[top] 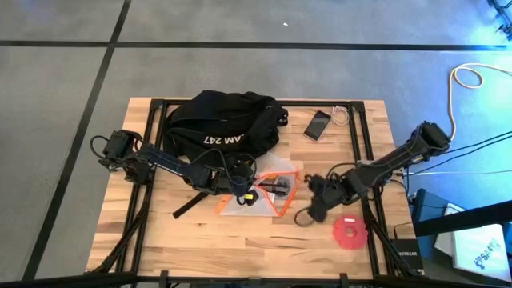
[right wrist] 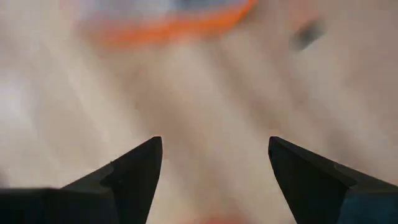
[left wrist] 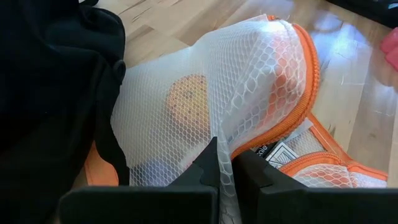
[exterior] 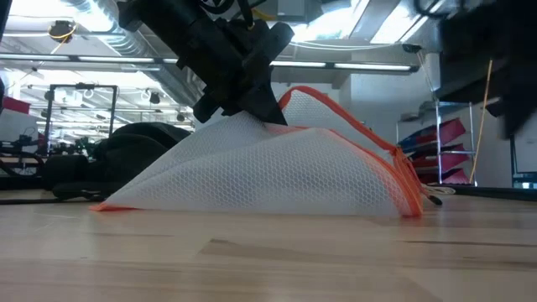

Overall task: Unpack backpack
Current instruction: Put the pink pill organizer into the zipper pouch

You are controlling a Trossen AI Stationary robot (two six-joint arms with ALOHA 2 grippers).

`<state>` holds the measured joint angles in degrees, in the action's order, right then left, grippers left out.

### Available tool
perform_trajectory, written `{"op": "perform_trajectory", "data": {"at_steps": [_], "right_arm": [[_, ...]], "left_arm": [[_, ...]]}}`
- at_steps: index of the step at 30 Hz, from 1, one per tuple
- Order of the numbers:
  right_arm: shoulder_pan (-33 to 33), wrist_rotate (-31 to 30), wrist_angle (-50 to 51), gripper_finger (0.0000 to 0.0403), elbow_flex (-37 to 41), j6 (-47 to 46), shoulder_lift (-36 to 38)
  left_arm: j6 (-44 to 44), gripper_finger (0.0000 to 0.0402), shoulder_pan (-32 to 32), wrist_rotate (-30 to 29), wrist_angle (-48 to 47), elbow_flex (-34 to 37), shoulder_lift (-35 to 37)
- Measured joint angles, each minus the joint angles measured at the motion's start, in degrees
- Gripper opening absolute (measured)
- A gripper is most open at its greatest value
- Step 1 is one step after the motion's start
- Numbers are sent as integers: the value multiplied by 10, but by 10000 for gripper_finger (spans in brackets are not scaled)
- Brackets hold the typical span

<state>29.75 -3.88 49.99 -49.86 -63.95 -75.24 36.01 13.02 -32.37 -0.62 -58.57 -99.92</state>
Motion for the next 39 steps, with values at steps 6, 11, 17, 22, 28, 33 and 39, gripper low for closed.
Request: {"op": "perform_trajectory", "data": {"at_steps": [6,11,17,22,28,33,39], "right_arm": [[56,147,0,277,-39,-45,0],[97,196,38,277,-39,-184,-13],[129,222,81,277,-39,-287,-64],[138,232,79,277,-39,-287,-105],[138,240,35,277,-39,-289,-128],[138,254,22,277,-39,-293,-148],[138,255,-1,277,-39,-350,-171]], "left_arm": [[0,0,0,0,0,0,0],[0,0,0,0,0,0,0],[0,0,0,0,0,0,0],[0,0,0,0,0,0,0],[0,0,0,0,0,0,0],[0,0,0,0,0,0,0],[0,0,0,0,0,0,0]]}}
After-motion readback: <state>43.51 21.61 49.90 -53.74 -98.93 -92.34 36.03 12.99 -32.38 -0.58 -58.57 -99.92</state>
